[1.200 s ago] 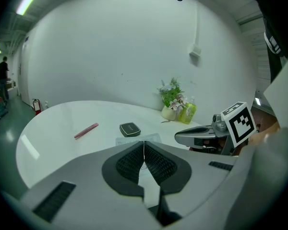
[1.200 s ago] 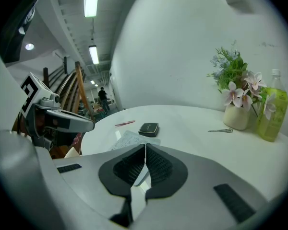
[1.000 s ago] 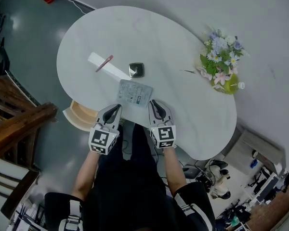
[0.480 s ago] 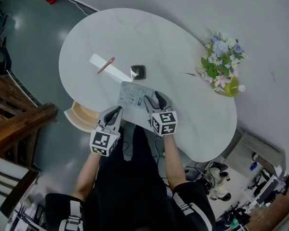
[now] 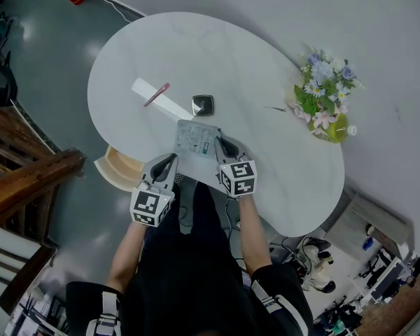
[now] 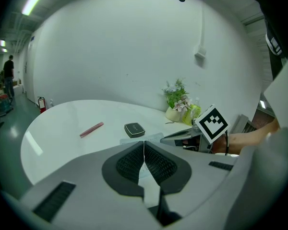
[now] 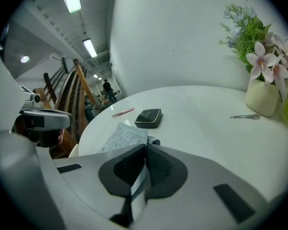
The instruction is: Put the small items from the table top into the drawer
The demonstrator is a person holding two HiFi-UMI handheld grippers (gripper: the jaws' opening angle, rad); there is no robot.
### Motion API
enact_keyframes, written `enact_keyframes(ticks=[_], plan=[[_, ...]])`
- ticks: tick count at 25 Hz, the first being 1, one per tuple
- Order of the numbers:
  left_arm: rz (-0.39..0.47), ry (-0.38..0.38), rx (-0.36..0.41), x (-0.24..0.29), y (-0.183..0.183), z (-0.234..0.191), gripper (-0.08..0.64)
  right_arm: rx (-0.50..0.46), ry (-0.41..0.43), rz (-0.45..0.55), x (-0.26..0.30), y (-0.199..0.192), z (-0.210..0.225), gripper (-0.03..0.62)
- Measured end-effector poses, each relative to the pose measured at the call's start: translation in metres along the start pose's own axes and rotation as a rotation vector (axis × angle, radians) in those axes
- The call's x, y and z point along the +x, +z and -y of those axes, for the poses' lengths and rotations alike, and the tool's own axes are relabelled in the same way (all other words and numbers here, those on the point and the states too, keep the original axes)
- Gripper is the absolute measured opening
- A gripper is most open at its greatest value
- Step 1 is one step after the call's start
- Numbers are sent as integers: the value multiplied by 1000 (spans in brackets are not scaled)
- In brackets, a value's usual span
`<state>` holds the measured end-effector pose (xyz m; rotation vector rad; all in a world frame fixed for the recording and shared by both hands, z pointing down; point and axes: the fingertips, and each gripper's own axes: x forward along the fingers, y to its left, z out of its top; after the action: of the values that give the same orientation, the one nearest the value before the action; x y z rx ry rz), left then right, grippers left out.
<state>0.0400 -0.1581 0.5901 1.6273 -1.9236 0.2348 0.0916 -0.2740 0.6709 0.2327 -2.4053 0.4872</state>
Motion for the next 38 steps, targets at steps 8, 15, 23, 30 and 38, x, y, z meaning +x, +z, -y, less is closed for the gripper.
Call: enact_keyframes(ticks=[8, 15, 23, 30, 38], plan=[[29, 28, 0, -13, 6, -1, 20, -35, 28, 53, -15, 16, -16, 31], [90, 66, 21, -41, 25, 3, 20, -131, 73, 138, -45, 50, -51, 30], [180, 147, 35, -82, 54, 7, 20, -239, 126, 211, -79, 88, -88, 29], [247, 267, 8, -118, 63, 5, 20, -339, 218, 253, -103, 109, -122, 29], [288, 421, -62, -161, 49, -8, 20, -449, 371, 269, -107, 119, -176, 29]])
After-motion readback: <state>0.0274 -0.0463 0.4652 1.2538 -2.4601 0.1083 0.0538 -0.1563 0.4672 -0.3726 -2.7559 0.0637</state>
